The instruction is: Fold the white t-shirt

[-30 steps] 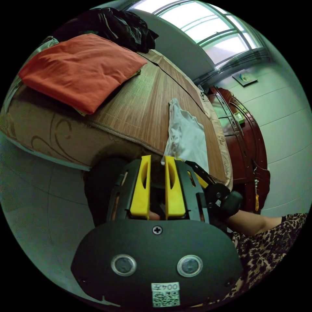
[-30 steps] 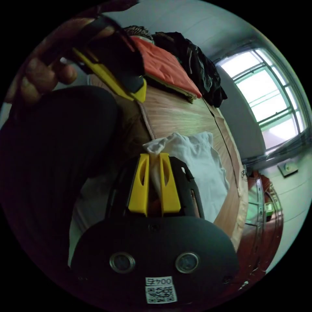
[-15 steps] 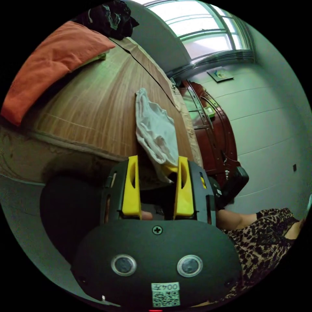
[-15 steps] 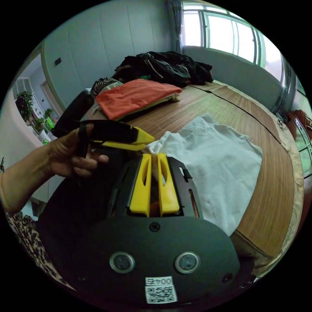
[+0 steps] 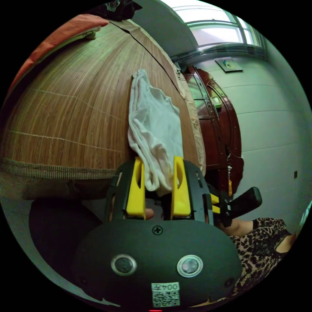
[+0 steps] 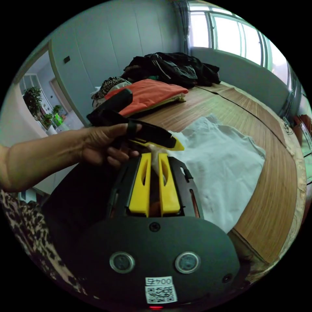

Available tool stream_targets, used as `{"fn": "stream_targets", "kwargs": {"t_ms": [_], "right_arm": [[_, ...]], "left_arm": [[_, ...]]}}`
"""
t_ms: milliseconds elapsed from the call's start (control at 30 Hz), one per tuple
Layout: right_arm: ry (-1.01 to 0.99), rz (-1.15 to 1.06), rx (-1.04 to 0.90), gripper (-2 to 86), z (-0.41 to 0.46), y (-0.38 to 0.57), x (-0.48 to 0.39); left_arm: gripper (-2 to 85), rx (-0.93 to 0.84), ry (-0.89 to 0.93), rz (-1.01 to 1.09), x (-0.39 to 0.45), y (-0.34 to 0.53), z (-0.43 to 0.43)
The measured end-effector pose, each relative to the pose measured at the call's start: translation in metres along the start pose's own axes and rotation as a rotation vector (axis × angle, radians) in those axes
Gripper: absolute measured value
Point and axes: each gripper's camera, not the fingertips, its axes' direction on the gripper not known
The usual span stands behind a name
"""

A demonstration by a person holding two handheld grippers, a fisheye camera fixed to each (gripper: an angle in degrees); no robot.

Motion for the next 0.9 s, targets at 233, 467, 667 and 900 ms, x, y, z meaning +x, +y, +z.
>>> {"fn": "stream_targets", "kwargs": {"t_ms": [233,467,667,900], "right_arm": [[-0.245,0.406,0.008,12.5,-0.051,0.018,0.177],[-0.47,0.914,-0.037,10.8,-0.042,0.031,0.344],[-0.215,0.823,-0.333,3.6,-0.029,-0.006,0.357],[0.054,0.555,-0.354,5.2,-0.042,-0.05,0.346]], "left_arm": [[10.0,0.009,-0.033,-0.053,-0.001,0.002,0.021],[9.8,-0.001,-0.04,-0.053,0.011,-0.002,0.039],[9.4,-0.016,-0.113,0.001,0.033,-0.005,0.054],[9.4,-0.033,-0.276,0.113,0.073,-0.007,0.078]]}}
